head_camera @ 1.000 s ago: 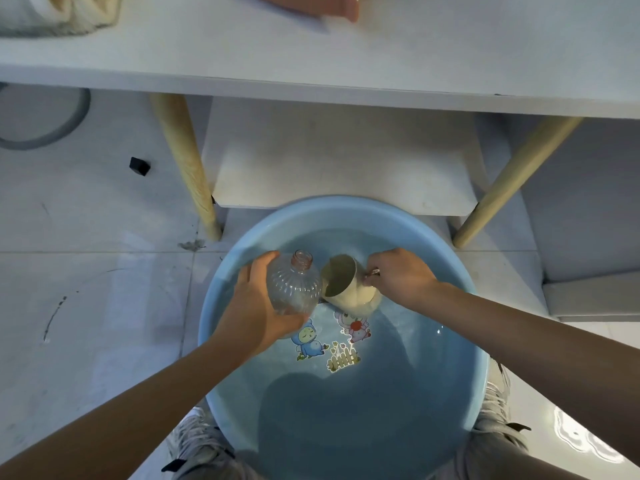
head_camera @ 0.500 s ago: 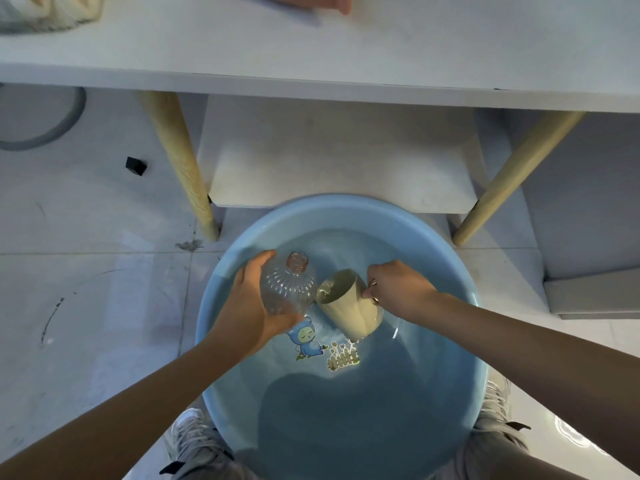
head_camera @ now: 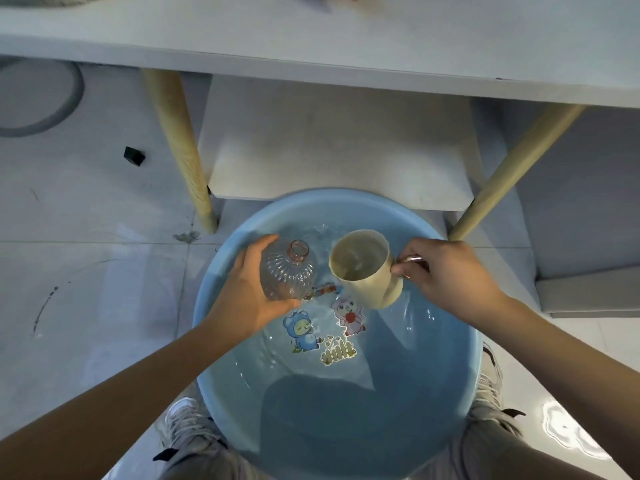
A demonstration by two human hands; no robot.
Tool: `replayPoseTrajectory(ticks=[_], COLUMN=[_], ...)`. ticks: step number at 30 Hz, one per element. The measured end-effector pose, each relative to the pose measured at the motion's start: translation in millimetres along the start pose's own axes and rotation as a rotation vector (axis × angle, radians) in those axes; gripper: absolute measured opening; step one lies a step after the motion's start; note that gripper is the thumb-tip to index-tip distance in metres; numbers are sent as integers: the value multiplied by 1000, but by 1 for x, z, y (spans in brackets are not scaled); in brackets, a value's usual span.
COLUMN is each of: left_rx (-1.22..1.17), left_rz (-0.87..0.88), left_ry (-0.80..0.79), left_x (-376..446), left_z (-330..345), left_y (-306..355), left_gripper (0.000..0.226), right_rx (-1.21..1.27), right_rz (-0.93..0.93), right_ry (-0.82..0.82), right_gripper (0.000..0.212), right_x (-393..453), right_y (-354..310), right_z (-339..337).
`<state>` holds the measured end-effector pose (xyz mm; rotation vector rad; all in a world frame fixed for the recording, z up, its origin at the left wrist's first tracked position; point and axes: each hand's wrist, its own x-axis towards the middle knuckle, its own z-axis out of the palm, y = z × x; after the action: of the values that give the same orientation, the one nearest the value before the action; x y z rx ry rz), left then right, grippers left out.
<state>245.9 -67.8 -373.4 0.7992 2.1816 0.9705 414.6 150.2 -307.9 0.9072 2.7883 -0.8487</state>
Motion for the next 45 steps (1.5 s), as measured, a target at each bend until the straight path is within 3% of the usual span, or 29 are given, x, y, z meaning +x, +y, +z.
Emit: replayPoseTrajectory(ticks=[22, 38, 45], left_rx=[-46, -40, -32], left_rz=[77, 72, 71], left_ry=[-15, -17, -20], left_x=[-3, -4, -3], left_z=[7, 5, 7], left_y=[21, 27, 28], left_gripper=[92, 94, 94], right_rx=[-253, -273, -336], right_rz=[-294, -383, -405], right_ry=[271, 301, 325], right_gripper=[16, 11, 20], right_x=[-4, -7, -8], right_y=[-40, -43, -46], right_z=[-40, -41, -41])
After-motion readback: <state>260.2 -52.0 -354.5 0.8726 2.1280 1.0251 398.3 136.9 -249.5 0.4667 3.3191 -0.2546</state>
